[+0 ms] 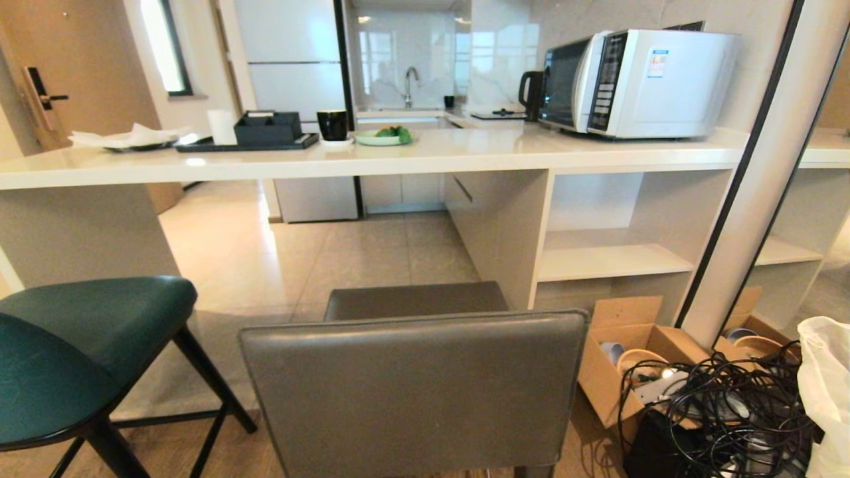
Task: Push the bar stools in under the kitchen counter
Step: Push the blue chair back under the dining table
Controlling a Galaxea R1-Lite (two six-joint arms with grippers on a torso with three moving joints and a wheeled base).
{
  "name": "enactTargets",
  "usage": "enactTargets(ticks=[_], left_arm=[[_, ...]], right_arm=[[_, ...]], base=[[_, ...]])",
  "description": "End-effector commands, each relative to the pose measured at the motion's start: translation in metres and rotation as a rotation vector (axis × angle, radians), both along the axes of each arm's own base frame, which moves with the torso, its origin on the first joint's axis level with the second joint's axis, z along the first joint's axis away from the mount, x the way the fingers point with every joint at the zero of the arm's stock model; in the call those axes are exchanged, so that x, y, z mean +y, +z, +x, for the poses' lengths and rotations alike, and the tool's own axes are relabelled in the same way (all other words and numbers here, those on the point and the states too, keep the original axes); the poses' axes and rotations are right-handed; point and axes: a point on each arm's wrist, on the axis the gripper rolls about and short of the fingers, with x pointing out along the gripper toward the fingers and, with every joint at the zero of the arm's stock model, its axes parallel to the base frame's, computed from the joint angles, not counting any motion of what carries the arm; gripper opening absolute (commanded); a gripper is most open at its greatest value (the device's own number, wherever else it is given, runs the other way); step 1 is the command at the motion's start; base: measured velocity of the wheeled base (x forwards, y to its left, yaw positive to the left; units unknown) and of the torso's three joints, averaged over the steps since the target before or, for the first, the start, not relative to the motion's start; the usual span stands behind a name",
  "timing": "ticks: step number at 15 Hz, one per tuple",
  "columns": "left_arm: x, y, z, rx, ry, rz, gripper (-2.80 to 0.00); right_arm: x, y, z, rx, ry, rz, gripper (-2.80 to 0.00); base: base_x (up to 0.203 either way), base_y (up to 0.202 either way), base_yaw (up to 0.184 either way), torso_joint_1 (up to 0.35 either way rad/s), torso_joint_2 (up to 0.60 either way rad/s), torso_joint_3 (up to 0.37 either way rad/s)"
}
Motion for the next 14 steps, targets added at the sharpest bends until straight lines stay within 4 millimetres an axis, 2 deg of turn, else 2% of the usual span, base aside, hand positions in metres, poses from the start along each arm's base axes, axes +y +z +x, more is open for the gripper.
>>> enactTargets(ticks=[1, 14], left_arm=[[0.0000, -0.0001, 0.0001, 0.002, 0.001, -0.003, -2.80], [0.0001, -0.0010, -0.0003, 0.016, 0.002, -0.016, -2.80]], right_arm=[[0.0000, 0.0003, -0.0001, -0.002, 0.000, 0.004, -2.80], [0.0000, 0.0003, -0.0001, -0.001, 0.001, 0.007, -2.80]], base=[[0.000, 0.000, 0.000, 0.000, 0.00, 0.000], [0.000, 0.000, 0.000, 0.000, 0.00, 0.000]])
